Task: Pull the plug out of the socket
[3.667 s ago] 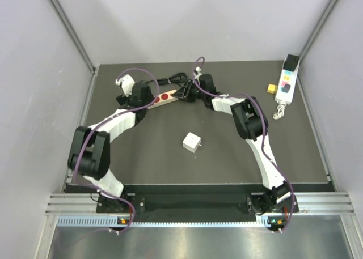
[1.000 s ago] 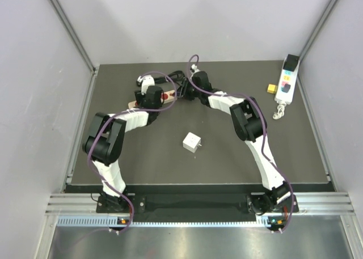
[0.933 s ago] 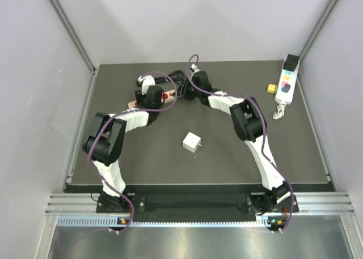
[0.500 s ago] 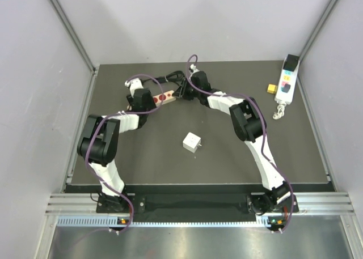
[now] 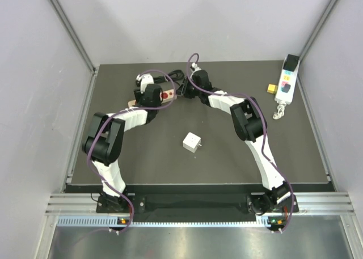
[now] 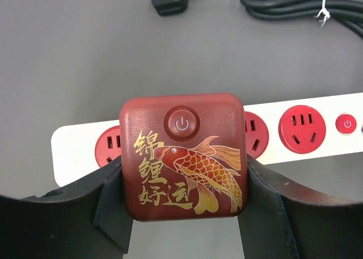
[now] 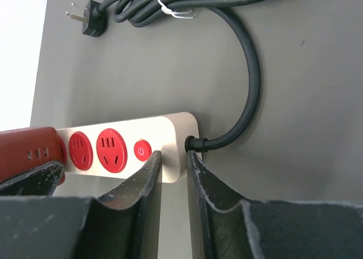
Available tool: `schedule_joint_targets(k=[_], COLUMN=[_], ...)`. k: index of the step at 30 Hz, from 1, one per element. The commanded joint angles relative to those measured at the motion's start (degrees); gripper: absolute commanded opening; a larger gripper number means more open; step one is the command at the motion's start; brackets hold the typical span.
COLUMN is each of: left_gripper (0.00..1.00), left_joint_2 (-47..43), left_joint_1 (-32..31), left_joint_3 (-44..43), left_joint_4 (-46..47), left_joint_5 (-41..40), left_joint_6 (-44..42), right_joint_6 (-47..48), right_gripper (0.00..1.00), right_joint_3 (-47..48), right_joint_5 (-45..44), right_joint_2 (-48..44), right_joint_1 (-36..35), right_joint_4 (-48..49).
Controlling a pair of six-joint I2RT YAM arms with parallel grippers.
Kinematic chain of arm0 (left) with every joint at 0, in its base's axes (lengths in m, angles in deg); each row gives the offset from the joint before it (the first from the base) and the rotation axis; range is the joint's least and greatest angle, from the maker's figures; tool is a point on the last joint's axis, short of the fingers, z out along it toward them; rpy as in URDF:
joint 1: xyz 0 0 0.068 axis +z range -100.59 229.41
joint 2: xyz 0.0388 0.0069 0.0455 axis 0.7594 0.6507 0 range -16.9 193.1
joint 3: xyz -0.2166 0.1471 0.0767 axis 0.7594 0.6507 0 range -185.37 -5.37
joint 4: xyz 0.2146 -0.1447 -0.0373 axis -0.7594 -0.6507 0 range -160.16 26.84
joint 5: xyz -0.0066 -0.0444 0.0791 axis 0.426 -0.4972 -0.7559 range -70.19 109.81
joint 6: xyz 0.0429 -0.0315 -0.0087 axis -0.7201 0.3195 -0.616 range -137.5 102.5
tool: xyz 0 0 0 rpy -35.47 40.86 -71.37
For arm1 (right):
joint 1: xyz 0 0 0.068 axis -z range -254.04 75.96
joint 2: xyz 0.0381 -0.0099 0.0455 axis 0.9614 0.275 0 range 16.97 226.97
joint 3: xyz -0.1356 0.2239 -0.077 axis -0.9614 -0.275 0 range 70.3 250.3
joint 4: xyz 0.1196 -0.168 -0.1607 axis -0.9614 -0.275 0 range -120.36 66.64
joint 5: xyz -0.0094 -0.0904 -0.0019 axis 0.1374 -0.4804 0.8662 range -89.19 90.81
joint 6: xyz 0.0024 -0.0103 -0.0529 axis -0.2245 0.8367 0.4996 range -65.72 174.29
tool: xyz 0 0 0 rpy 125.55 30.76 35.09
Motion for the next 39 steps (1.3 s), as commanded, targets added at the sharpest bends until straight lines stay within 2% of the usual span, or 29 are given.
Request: schedule_joint_targets(k=[1, 5, 13, 21, 22, 24, 25, 27, 28, 31, 33, 35, 39], left_gripper=[0.0, 0.0, 0.0, 0.0, 0.03, 0.17, 0.3, 0.46, 0.59, 0.69, 0.9, 0.99, 0.99], left_joint_2=[-0.8, -0.8, 1.4, 2.2, 2.3, 2.0, 1.6, 0.0, -0.8, -4.0, -6.0, -7.5, -11.7], left_joint_1=[-0.3, 2.4, -1.2, -0.6, -0.5, -0.5, -0.3, 0.2, 1.1, 3.0, 3.9, 5.3, 8.8], left_joint_3=[-2.9, -1.7, -7.0, -7.7, -8.0, -7.5, -6.7, -5.4, -3.7, -0.2, 0.9, 2.0, 5.6], left_joint_4=[4.1, 5.1, -1.4, -1.6, -1.7, -1.1, -0.5, 0.8, 2.7, 6.2, 6.1, 6.7, 6.9], left_joint_5=[15.9, 20.9, 11.6, 16.0, 16.0, 16.5, 16.9, 19.1, 20.7, 25.3, 26.7, 29.1, 32.0], left_joint_6=[5.4, 9.2, 3.4, 3.8, 3.6, 3.6, 3.6, 4.8, 5.1, 7.0, 8.2, 9.3, 12.2], right_joint_6=[2.5, 2.6, 2.6, 3.0, 3.0, 3.7, 4.1, 5.3, 6.1, 6.9, 6.8, 6.9, 7.3], right_gripper=[0.0, 0.0, 0.0, 0.0, 0.0, 0.0, 0.0, 0.01, 0.01, 0.01, 0.01, 0.01, 0.01], right_joint_3=[0.6, 0.9, 1.0, 0.6, -0.2, -1.2, -1.3, 0.0, 0.1, -0.2, -0.1, 0.1, 0.3], right_joint_5=[-1.7, -1.4, -0.5, 0.9, 1.2, 1.6, 1.7, 1.9, 1.9, 2.1, 2.6, 2.6, 2.7], right_joint_2=[2.0, 2.2, 2.1, 1.6, 1.2, 0.0, -0.2, -0.3, -0.4, -0.7, -0.7, -0.6, -0.5], right_joint_1=[-2.0, -2.0, -2.1, -2.1, -2.1, -2.0, -2.0, -1.9, -1.8, -1.6, -1.5, -1.5, -1.4], right_joint_4=[-4.0, -4.0, -3.7, -2.5, -1.9, -0.2, -0.2, -1.9, -2.2, -2.5, -2.5, -2.8, -3.1])
